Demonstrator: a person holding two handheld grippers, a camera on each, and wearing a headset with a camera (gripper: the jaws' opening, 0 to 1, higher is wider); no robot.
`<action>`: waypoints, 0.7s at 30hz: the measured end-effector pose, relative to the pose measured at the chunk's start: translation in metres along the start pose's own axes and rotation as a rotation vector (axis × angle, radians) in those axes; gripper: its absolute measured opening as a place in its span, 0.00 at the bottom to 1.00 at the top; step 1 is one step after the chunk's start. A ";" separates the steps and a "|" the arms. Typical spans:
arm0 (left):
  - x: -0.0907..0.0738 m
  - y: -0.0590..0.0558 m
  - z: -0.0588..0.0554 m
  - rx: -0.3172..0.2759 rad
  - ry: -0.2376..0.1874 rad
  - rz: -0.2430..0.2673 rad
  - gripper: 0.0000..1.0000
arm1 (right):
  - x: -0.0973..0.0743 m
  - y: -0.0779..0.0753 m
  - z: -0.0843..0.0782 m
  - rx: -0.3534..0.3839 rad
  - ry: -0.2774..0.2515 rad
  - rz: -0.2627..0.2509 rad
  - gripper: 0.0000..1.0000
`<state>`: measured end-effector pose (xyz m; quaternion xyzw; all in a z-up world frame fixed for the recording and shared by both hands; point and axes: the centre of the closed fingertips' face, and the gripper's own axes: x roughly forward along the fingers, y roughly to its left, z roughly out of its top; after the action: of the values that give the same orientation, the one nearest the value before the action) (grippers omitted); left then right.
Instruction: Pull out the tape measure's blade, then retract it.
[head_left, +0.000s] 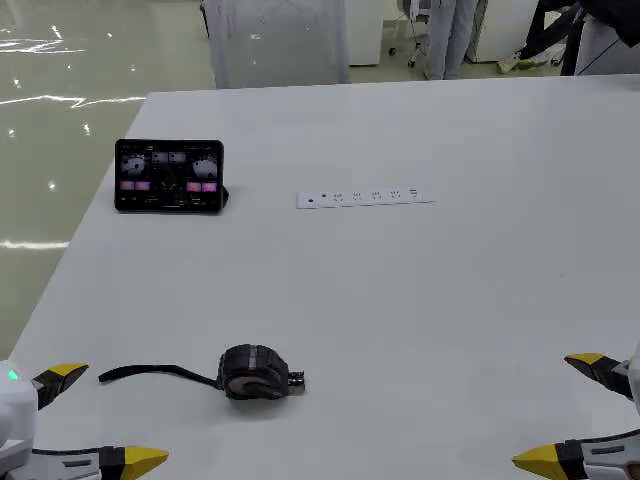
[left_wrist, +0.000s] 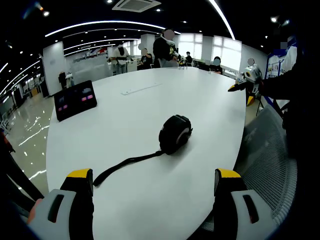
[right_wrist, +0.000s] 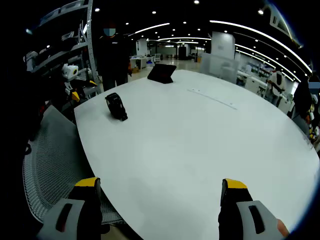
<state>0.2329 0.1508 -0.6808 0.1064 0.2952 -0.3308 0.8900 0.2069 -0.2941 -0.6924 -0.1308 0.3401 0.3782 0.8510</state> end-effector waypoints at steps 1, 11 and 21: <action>0.000 0.000 0.000 0.001 0.001 -0.001 0.99 | 0.000 0.000 0.000 0.001 0.000 0.000 0.99; 0.005 -0.001 0.001 0.011 0.003 -0.011 0.99 | 0.003 0.001 -0.004 0.008 0.005 0.007 0.99; 0.014 0.000 0.003 0.045 0.023 -0.028 0.99 | 0.010 -0.003 -0.002 0.005 -0.010 0.017 0.99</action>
<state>0.2431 0.1423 -0.6871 0.1263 0.2993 -0.3485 0.8792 0.2128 -0.2914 -0.7001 -0.1237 0.3379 0.3853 0.8497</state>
